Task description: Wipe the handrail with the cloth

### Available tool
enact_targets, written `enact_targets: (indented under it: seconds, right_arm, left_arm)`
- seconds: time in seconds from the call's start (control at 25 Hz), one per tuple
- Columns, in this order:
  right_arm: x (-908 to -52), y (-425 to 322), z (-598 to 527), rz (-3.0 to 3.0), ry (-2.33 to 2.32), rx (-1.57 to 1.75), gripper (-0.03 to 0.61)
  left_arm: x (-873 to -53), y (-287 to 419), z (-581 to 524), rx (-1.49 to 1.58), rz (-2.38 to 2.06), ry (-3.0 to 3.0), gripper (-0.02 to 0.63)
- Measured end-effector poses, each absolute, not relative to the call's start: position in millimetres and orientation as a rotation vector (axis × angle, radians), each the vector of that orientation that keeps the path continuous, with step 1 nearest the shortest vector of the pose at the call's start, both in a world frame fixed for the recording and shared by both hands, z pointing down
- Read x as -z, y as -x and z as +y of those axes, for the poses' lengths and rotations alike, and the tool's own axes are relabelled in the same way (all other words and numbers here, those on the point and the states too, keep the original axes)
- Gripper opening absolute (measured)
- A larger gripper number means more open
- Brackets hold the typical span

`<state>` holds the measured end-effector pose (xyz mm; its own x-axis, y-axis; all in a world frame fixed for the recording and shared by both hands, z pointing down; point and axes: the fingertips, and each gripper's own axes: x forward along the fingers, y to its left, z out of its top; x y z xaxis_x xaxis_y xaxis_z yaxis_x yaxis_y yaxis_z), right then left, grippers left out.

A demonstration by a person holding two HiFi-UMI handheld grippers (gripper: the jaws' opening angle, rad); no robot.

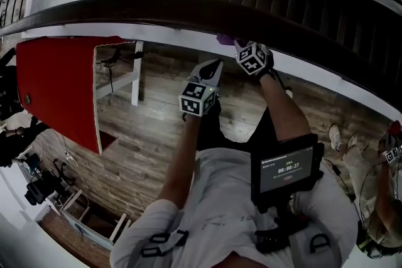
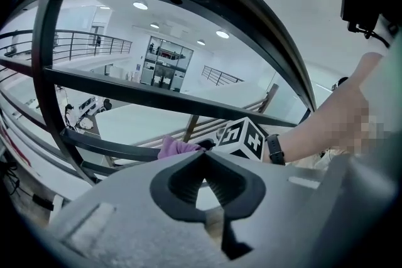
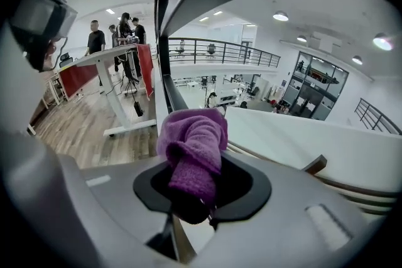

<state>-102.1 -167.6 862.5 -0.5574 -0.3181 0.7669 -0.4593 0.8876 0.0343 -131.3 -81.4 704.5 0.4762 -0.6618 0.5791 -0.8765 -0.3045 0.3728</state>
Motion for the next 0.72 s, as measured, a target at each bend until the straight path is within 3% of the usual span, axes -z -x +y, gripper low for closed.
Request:
enact_targets:
  seconds: [0.72]
  right_arm:
    - [-861, -4, -162, -2.173, -0.762, -0.343, 0.121]
  left_arm:
    - [-709, 77, -78, -0.472, -1.14, -2.14, 0.001]
